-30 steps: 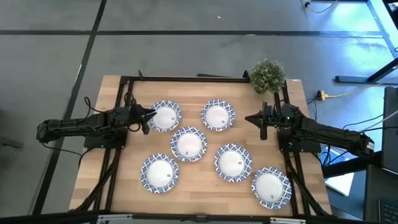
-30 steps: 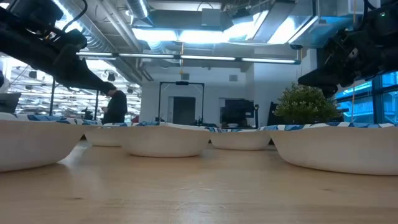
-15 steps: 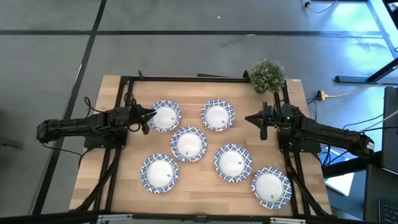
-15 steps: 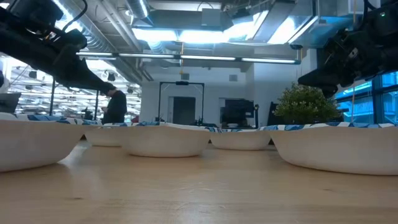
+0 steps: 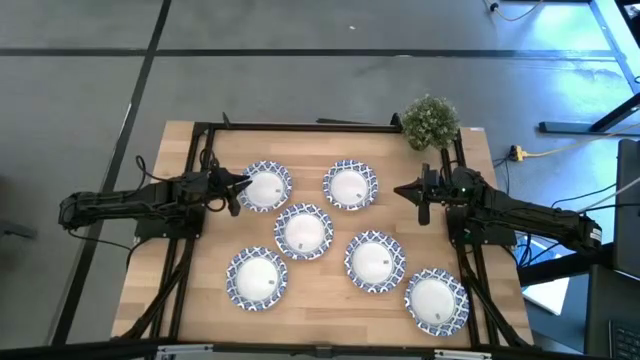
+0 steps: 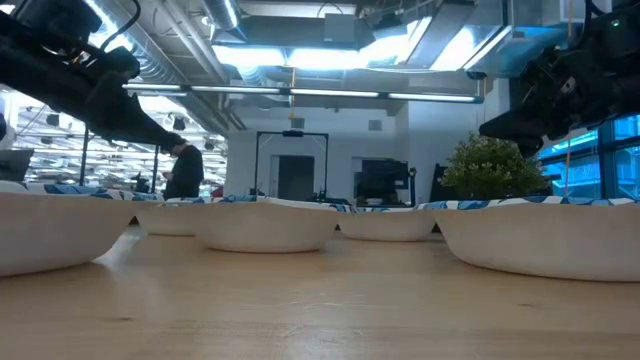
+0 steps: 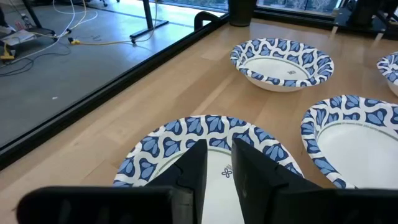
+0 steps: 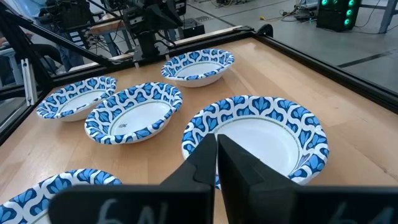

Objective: Nest bowls inside each other

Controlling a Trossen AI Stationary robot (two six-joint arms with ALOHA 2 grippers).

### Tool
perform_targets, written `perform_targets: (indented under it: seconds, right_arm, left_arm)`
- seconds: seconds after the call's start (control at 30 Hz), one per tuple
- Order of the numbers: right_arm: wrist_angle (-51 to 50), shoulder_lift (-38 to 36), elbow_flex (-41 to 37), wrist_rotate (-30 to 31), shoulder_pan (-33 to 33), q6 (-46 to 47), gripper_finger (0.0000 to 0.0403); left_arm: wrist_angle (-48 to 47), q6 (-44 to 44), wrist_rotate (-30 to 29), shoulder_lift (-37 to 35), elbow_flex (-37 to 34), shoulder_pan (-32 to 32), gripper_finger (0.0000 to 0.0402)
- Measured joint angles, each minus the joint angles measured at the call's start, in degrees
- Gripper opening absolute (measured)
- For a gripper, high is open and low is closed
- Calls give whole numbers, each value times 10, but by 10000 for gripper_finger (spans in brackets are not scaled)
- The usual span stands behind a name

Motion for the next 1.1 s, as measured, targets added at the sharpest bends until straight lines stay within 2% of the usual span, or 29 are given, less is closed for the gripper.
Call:
perform_targets:
  seconds: [1.1]
  right_arm:
    - [14,0,0,0,0,20,17]
  left_arm:
    - [0,0,0,0,0,0,69]
